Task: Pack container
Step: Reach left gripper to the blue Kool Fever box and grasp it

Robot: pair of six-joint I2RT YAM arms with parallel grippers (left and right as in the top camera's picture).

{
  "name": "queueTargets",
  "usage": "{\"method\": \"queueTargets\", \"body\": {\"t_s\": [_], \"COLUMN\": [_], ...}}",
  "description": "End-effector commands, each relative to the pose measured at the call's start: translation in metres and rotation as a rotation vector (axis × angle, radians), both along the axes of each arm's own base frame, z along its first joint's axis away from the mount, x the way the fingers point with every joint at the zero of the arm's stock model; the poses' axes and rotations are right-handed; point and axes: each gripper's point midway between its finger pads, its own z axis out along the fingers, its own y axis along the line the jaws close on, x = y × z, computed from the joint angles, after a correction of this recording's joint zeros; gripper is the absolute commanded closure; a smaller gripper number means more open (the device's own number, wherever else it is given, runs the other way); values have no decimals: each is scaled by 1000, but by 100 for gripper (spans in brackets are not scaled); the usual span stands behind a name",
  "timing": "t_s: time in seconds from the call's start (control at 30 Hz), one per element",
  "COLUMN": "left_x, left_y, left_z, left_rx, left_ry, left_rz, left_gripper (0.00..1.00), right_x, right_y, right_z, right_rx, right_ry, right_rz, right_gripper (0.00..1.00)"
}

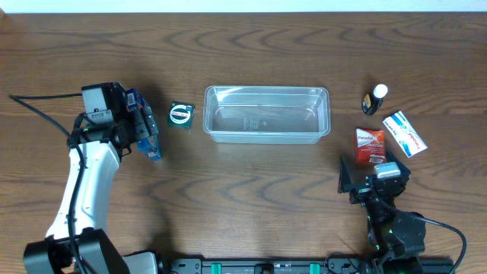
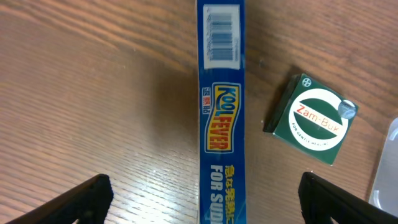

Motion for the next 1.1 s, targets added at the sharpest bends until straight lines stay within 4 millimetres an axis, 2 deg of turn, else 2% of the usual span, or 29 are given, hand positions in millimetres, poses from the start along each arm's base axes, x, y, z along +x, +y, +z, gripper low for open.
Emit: {"method": "queueTargets", "body": {"t_s": [0.0,0.23,0.37,0.5,1.07], "left_x": [4,5,8,11,19], "left_y": [-2,-3,-2,-1,0], "left_z": [-2,-10,-8,-7,-5], "left_rx": [-31,-38,-35,-33,-26], "left_ry": [1,20,5,-5,-39], "left_rz": [13,12,12,12,11], "left_gripper": [13,43,45,56,56], "right_x": [0,0,0,0,0], "right_y": [-1,-1,-1,-1,-1], "right_z": [-1,-1,-1,-1,-1], "right_rx": [-9,-10,-10,-9,-9], "right_ry": [-1,-2,-1,-1,-1], "right_rz": [-4,-4,-4,-4,-4], "right_gripper": [1,1,1,1,1]}}
